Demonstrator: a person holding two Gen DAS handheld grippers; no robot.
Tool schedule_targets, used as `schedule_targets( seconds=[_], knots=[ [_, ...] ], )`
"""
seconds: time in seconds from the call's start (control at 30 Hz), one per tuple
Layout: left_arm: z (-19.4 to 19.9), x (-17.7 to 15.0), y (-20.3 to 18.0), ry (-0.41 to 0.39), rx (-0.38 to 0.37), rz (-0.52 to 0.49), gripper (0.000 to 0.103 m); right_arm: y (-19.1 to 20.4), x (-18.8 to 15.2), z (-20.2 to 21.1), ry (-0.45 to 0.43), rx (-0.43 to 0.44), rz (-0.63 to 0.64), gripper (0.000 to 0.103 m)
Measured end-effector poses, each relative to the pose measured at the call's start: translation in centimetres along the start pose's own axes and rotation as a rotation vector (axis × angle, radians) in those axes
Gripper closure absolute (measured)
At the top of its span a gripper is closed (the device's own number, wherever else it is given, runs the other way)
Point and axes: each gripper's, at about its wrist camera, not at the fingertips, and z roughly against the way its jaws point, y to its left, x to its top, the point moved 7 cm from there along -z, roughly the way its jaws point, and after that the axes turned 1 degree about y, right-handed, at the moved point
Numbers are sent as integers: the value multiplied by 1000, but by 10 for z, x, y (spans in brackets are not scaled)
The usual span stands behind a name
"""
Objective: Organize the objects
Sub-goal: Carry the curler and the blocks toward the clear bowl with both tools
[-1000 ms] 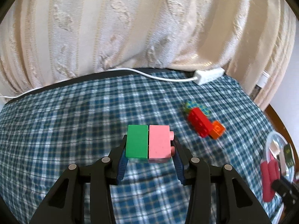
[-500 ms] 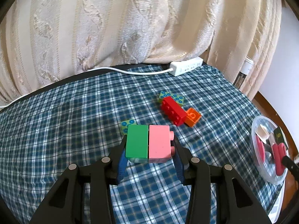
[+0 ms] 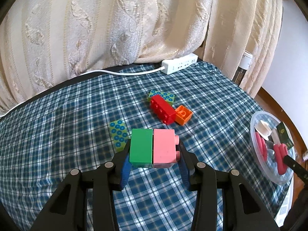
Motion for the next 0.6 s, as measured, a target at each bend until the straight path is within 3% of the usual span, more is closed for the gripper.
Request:
schedule_targets(
  seconds=[0.27, 0.43, 0.6],
  knots=[
    [-3, 1, -22, 13, -15, -34, 59, -13, -10, -5, 47, -30, 4, 67],
    [-6, 0, -39, 22, -27, -57, 59, -16, -8, 3, 12, -64, 44, 52],
    [-7, -1, -58, 27, -42, -79, 59, -18, -5, 10, -26, -90, 78, 52]
  ],
)
